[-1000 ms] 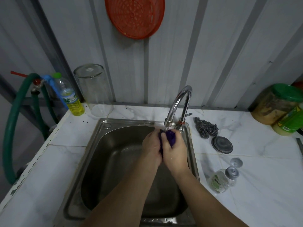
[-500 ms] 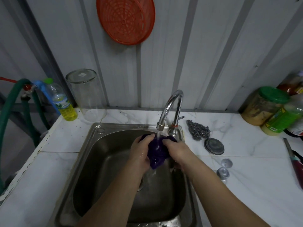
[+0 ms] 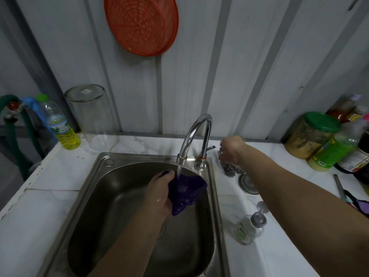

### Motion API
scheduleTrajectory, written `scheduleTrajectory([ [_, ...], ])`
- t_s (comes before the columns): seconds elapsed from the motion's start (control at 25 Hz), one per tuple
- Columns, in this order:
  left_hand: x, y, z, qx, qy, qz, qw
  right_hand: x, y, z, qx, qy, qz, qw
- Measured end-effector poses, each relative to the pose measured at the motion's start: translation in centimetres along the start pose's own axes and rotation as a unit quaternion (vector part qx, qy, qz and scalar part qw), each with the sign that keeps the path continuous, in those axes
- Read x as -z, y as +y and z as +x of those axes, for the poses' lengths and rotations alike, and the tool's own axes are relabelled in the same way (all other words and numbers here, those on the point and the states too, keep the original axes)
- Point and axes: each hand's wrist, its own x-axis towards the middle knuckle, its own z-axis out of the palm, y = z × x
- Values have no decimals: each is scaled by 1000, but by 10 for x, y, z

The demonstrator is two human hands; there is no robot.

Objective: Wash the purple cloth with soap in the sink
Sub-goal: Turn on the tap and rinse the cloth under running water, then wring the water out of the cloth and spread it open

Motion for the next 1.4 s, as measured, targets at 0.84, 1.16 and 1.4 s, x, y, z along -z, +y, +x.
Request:
scheduleTrajectory([
  [0.84,-16,2,20,-18,32,-25,999,-44,5,13,-41,-113,117,986],
  [1.16,-10,5,12,-20,40,-41,998,-48,-8,-17,-39,-76,147,985],
  [1.4,5,4,-6,-21,47,-83,995,-58,43,-70,-5,127,145,981],
])
